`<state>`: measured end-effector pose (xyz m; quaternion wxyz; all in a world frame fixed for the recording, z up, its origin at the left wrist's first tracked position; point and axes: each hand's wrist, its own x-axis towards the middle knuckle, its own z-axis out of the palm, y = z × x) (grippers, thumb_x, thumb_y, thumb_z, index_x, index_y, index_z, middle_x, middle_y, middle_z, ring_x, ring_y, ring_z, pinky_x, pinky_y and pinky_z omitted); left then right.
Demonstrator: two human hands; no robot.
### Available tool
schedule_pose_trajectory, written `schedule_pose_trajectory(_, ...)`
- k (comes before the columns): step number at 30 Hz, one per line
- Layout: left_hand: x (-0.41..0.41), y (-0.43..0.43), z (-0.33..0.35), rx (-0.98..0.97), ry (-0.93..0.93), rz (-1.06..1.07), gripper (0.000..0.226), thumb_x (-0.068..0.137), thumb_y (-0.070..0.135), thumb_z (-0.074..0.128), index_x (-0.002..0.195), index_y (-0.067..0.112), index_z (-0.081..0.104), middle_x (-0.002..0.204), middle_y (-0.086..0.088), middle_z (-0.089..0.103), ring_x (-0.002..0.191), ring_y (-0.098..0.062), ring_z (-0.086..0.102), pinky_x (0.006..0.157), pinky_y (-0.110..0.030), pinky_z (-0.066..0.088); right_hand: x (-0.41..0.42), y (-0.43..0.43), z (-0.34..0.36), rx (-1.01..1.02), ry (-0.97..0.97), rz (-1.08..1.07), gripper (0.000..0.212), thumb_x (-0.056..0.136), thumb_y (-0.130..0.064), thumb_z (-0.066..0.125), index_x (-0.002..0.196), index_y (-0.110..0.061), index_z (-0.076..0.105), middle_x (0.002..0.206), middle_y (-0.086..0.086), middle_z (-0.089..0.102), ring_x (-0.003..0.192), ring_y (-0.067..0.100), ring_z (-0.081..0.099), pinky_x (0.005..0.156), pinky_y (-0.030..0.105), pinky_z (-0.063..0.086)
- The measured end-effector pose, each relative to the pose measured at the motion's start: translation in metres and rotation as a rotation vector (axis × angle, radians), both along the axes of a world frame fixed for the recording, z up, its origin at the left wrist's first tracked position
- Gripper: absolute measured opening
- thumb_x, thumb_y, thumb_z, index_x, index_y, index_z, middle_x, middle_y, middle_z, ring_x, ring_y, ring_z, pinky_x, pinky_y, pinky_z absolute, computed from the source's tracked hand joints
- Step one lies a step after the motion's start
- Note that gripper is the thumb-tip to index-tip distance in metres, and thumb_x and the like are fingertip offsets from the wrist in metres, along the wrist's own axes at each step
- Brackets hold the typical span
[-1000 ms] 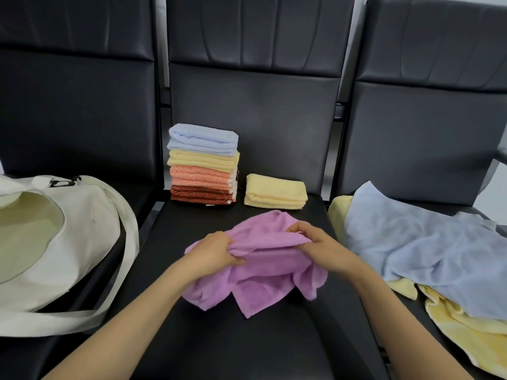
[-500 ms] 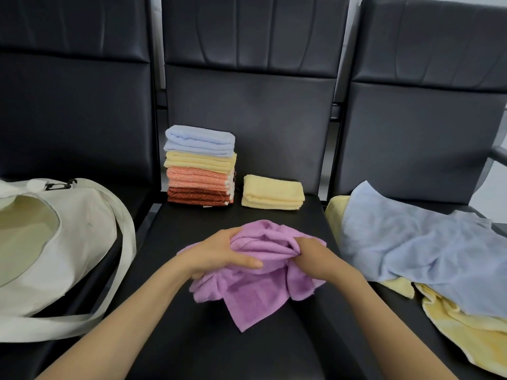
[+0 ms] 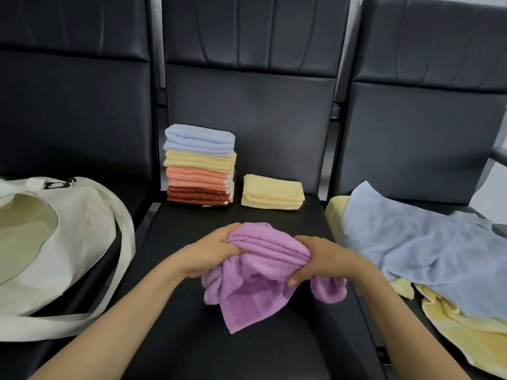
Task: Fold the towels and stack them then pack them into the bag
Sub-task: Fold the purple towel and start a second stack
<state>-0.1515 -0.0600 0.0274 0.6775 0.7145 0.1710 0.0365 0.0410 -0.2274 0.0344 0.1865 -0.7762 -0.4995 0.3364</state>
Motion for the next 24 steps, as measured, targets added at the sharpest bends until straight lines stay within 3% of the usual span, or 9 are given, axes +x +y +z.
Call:
schedule_pose_trajectory(4, 0.005, -0.01, 0.008, -0.129, 0.013, -0.022, 0.039, 0.087, 0.008, 0.068, 0.124, 0.012, 0.057, 0.117, -0.008, 0.068, 0.109, -0.02, 0.065, 0.094, -0.034, 0.052, -0.005, 0.006, -0.007, -0.039, -0.254, -0.027, 0.026, 0.071, -0.026, 0.075, 0.091, -0.028, 0.058, 0.087, -0.008, 0.063, 0.081, 0.013, 0.063, 0.076, 0.029, 0.054)
schedule_pose_trajectory(8, 0.005, -0.008, 0.008, -0.057, 0.107, -0.089, 0.062, 0.07, 0.009, 0.084, 0.125, 0.018, 0.057, 0.116, -0.002, 0.069, 0.109, -0.018, 0.066, 0.094, -0.036, 0.053, 0.001, 0.005, -0.008, -0.054, -0.452, -0.073, 0.006, 0.084, -0.02, 0.054, 0.089, -0.023, 0.054, 0.083, -0.005, 0.061, 0.08, 0.02, 0.061, 0.072, 0.031, 0.051)
schedule_pose_trajectory(11, -0.001, -0.004, -0.003, 0.291, 0.35, -0.126, 0.057, 0.059, 0.033, 0.089, 0.107, 0.022, 0.061, 0.099, 0.004, 0.071, 0.093, -0.011, 0.068, 0.087, -0.032, 0.055, 0.004, 0.001, -0.007, 0.04, -0.189, -0.132, 0.016, 0.086, -0.016, 0.054, 0.101, -0.018, 0.058, 0.098, 0.0, 0.065, 0.091, 0.019, 0.062, 0.084, 0.036, 0.052)
schedule_pose_trajectory(14, 0.0, -0.007, -0.009, 0.709, 0.615, -0.136, 0.032, 0.072, 0.031, 0.074, 0.069, 0.016, 0.046, 0.062, 0.004, 0.048, 0.059, -0.009, 0.047, 0.055, -0.02, 0.039, 0.0, 0.0, -0.007, 0.087, 0.093, -0.095, 0.024, 0.087, -0.017, 0.058, 0.111, -0.018, 0.06, 0.108, 0.002, 0.065, 0.101, 0.019, 0.063, 0.091, 0.038, 0.053)
schedule_pose_trajectory(16, 0.002, -0.005, -0.011, 0.769, 0.595, -0.106, 0.022, 0.08, 0.029, 0.067, 0.072, 0.017, 0.05, 0.068, 0.0, 0.05, 0.062, -0.01, 0.045, 0.057, -0.021, 0.036, -0.002, 0.001, -0.005, 0.105, 0.208, -0.093, 0.028, 0.087, -0.019, 0.062, 0.115, -0.02, 0.06, 0.112, 0.001, 0.066, 0.105, 0.018, 0.063, 0.094, 0.037, 0.053)
schedule_pose_trajectory(18, -0.001, 0.003, -0.009, 0.672, 0.476, -0.09, 0.016, 0.086, 0.029, 0.062, 0.096, 0.017, 0.06, 0.09, -0.007, 0.064, 0.075, -0.01, 0.054, 0.066, -0.02, 0.041, 0.001, 0.001, -0.002, 0.11, 0.289, -0.092, 0.039, 0.082, -0.024, 0.074, 0.117, -0.021, 0.06, 0.112, -0.002, 0.068, 0.104, 0.014, 0.065, 0.094, 0.035, 0.053)
schedule_pose_trajectory(20, -0.006, 0.01, -0.004, 0.467, 0.338, -0.111, 0.028, 0.089, 0.026, 0.062, 0.115, 0.02, 0.06, 0.108, -0.007, 0.068, 0.088, -0.01, 0.062, 0.08, -0.021, 0.047, 0.002, -0.001, 0.002, 0.061, 0.297, -0.041, 0.052, 0.071, -0.031, 0.084, 0.116, -0.023, 0.06, 0.112, -0.005, 0.069, 0.103, 0.011, 0.066, 0.094, 0.034, 0.053)
schedule_pose_trajectory(22, -0.008, 0.011, 0.0, 0.17, 0.233, -0.077, 0.033, 0.087, 0.017, 0.067, 0.119, 0.016, 0.061, 0.113, -0.005, 0.07, 0.103, -0.019, 0.066, 0.094, -0.031, 0.05, -0.001, -0.002, 0.003, -0.035, 0.174, 0.051, 0.06, 0.06, -0.037, 0.088, 0.113, -0.03, 0.061, 0.11, -0.01, 0.069, 0.102, 0.008, 0.065, 0.093, 0.034, 0.053)
schedule_pose_trajectory(24, -0.007, 0.009, 0.004, -0.034, 0.178, -0.064, 0.037, 0.085, 0.006, 0.069, 0.12, 0.012, 0.061, 0.115, -0.008, 0.07, 0.109, -0.024, 0.066, 0.098, -0.037, 0.05, -0.007, -0.001, 0.001, -0.134, -0.008, 0.09, 0.055, 0.056, -0.039, 0.087, 0.105, -0.036, 0.062, 0.103, -0.016, 0.069, 0.095, 0.005, 0.065, 0.089, 0.031, 0.054)
